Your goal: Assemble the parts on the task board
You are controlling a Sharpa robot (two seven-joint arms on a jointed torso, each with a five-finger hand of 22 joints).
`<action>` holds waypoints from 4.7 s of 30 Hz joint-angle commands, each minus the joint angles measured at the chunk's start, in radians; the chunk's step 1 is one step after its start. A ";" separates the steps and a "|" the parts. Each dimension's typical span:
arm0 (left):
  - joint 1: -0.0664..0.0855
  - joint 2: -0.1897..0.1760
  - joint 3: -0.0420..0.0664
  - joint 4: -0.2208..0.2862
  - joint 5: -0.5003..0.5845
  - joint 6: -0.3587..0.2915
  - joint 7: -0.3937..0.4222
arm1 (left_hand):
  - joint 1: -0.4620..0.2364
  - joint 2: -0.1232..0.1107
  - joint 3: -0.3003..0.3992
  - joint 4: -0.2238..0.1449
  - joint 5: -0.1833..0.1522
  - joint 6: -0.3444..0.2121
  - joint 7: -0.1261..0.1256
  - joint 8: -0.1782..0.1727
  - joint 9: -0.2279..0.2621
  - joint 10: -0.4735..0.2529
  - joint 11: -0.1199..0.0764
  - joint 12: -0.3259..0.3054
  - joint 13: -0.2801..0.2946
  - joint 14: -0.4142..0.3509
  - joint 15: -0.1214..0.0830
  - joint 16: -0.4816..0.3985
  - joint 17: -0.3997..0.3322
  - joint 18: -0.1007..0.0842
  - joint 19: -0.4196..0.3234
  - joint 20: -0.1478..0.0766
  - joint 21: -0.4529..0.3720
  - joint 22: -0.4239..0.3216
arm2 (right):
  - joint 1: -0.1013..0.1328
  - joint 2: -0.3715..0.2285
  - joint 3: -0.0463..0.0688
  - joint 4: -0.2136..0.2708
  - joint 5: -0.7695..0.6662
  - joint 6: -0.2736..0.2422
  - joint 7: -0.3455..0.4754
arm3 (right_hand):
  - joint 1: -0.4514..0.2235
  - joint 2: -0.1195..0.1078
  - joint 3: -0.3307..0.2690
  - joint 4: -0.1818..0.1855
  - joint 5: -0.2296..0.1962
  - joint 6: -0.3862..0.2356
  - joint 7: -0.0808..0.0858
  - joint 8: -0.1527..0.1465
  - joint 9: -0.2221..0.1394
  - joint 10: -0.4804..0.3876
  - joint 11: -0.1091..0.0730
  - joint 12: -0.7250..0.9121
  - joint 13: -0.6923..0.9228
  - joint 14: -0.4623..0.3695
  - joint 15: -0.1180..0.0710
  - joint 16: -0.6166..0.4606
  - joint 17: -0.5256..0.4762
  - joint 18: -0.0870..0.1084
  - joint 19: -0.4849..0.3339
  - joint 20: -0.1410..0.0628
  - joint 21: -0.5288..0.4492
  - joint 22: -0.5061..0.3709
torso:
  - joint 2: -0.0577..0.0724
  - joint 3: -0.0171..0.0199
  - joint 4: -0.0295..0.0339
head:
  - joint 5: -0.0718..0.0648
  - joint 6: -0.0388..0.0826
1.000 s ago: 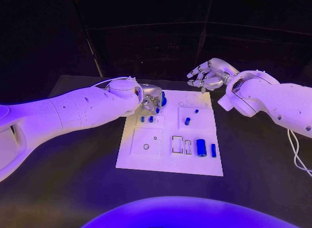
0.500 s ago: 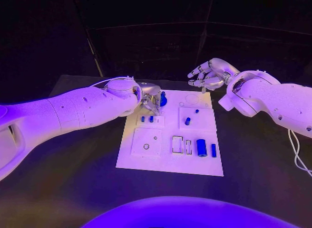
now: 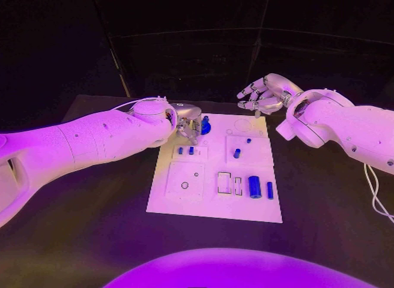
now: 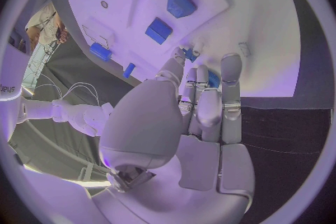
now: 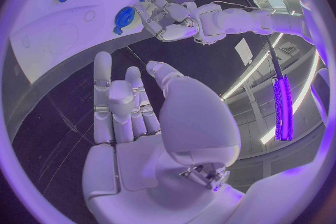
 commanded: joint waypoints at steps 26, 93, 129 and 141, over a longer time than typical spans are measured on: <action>0.001 -0.014 -0.004 -0.009 -0.006 0.014 0.127 | 0.034 0.007 0.066 -0.069 0.000 -0.017 0.004 -0.013 -0.008 -0.069 0.033 -0.041 -0.042 -0.068 0.027 -0.019 -0.079 0.006 -0.073 0.023 -0.076 -0.030 | 0.002 0.000 0.001 -0.001 0.002 -0.001 0.009 | 0.010 0.001 0.001 0.005 0.003 0.005 -0.002 0.004 0.001 0.000 -0.005 0.005 -0.001 0.003 -0.003 -0.001 0.001 0.013 0.007 0.004 -0.005 -0.002 | 0.000 -0.0006 0.0000 | -0.004 0.003; 0.001 -0.033 -0.004 -0.004 -0.024 0.076 0.063 | 0.011 -0.031 0.374 -0.205 0.003 -0.062 0.031 -0.030 -0.019 -0.114 0.048 0.010 -0.110 -0.098 0.035 -0.014 -0.135 0.015 -0.095 0.038 -0.059 0.023 | 0.001 0.000 0.001 -0.005 0.004 0.000 0.010 | 0.010 0.001 0.001 0.005 0.003 0.005 -0.002 0.004 0.001 0.000 -0.005 0.005 -0.001 0.003 -0.003 -0.001 0.001 0.013 0.007 0.004 -0.005 -0.002 | 0.000 -0.0002 -0.0005 | -0.005 -0.002; 0.001 -0.022 -0.004 -0.008 -0.018 0.066 0.077 | -0.159 -0.110 0.382 -0.132 0.002 -0.083 0.059 -0.022 -0.016 -0.051 0.045 -0.041 -0.153 -0.070 0.038 -0.006 -0.126 0.013 -0.082 0.041 -0.080 0.024 | 0.001 0.000 0.001 -0.004 0.004 -0.001 0.010 | 0.010 0.001 0.001 0.009 0.003 0.005 -0.002 0.006 0.001 0.000 -0.006 0.006 -0.002 0.003 -0.004 -0.002 0.001 0.013 0.007 0.003 -0.006 -0.002 | 0.000 -0.0005 -0.0005 | -0.010 -0.005; 0.001 -0.019 -0.004 -0.014 -0.018 0.065 0.065 | -0.052 -0.039 0.467 -0.162 0.002 -0.050 0.050 0.001 -0.009 -0.005 0.034 -0.053 -0.158 -0.060 0.024 -0.002 -0.115 0.014 -0.061 0.027 -0.079 0.025 | 0.001 0.001 0.001 -0.004 0.004 0.000 0.011 | 0.010 0.001 0.001 0.009 0.003 0.005 -0.002 0.006 0.001 0.000 -0.006 0.006 -0.002 0.003 -0.004 -0.002 0.001 0.013 0.007 0.003 -0.006 -0.002 | 0.000 0.0000 -0.0015 | -0.011 -0.005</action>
